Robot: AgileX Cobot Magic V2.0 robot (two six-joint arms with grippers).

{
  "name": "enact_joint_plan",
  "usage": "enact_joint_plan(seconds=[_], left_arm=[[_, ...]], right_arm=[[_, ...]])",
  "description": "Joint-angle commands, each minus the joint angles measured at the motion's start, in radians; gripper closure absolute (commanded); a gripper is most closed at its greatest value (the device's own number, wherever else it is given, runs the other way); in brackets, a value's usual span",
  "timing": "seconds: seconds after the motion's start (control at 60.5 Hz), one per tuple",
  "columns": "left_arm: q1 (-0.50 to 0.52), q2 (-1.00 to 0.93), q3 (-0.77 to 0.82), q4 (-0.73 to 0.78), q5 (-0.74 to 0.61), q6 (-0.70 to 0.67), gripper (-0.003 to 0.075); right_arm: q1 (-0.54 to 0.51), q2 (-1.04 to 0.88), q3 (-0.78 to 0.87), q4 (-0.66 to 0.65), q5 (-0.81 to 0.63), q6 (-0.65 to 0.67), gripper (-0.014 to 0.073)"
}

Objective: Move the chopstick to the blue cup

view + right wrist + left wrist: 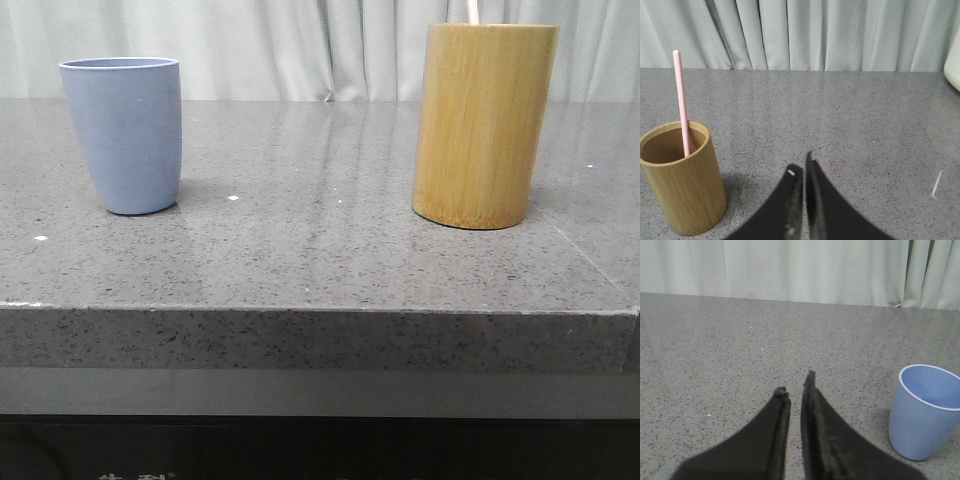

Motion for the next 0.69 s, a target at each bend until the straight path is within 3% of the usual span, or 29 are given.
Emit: enact_joint_plan(seconds=[0.0,0.066,0.149,0.198,0.43,0.677], left_arm=[[0.000,0.010,-0.039,-0.003,-0.094,0.002,0.0391],[0.000,0.010,-0.039,-0.003,-0.094,0.002,0.0205],[0.000,0.010,-0.039,-0.003,-0.094,0.002,0.0069],[0.000,0.010,-0.039,-0.003,-0.094,0.002,0.0032],[-0.023,0.031,-0.070,-0.017,-0.056,0.040,0.0062],[-0.153,0.291,-0.372,-0.017,0.160,0.116,0.0062]], right_arm=[[-0.004,0.010,-0.036,0.001,-0.067,-0.005,0.0325],[-0.004,0.010,-0.036,0.001,-0.063,-0.005,0.0117],[-0.004,0.010,-0.036,0.001,-0.058,-0.005,-0.0059],[-0.004,0.010,-0.036,0.001,-0.058,-0.005,-0.0036],[-0.004,0.010,-0.036,0.001,-0.058,-0.005,-0.0018],[-0.004,0.010,-0.036,0.001,-0.058,-0.005,-0.0018]])
